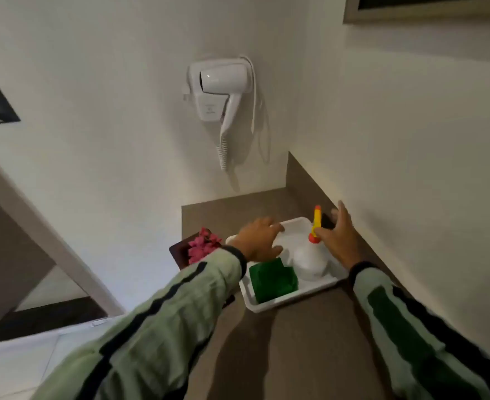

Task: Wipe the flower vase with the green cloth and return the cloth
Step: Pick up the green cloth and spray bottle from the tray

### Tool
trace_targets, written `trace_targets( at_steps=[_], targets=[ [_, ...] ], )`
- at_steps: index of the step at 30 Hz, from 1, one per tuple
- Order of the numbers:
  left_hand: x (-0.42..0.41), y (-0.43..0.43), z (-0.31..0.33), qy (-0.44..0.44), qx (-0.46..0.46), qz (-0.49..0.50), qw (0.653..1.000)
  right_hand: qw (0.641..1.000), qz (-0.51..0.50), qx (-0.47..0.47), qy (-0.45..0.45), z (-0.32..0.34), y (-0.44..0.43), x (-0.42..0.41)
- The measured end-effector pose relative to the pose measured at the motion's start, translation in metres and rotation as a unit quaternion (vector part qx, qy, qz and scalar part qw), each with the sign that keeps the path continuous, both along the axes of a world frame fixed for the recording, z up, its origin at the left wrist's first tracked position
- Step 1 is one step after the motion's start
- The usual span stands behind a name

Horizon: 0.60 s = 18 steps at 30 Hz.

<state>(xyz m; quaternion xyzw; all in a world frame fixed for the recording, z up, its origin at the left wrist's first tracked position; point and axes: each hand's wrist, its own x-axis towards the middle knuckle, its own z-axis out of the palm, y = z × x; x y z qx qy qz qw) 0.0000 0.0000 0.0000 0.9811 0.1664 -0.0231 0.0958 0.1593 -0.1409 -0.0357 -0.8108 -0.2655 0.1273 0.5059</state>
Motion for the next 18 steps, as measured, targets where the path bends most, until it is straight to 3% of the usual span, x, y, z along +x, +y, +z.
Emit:
trace_targets(
  at_steps=[3, 7, 15, 18],
  targets=[
    [0.006, -0.003, -0.042, 0.085, -0.102, 0.049, 0.990, 0.998, 0.015, -0.012, 0.059, -0.023, -0.001, -0.004],
    [0.011, 0.000, -0.090, 0.098, -0.161, 0.092, 0.978, 0.995, 0.062, 0.003, 0.082, -0.047, 0.010, -0.003],
    [0.021, 0.016, -0.146, 0.104, -0.185, 0.194, 0.958, 0.999, 0.012, -0.005, 0.035, -0.064, 0.048, 0.016],
    [0.029, 0.022, -0.150, 0.141, -0.142, 0.206, 0.958, 0.999, -0.022, -0.008, 0.037, -0.070, 0.055, 0.019]
  ],
)
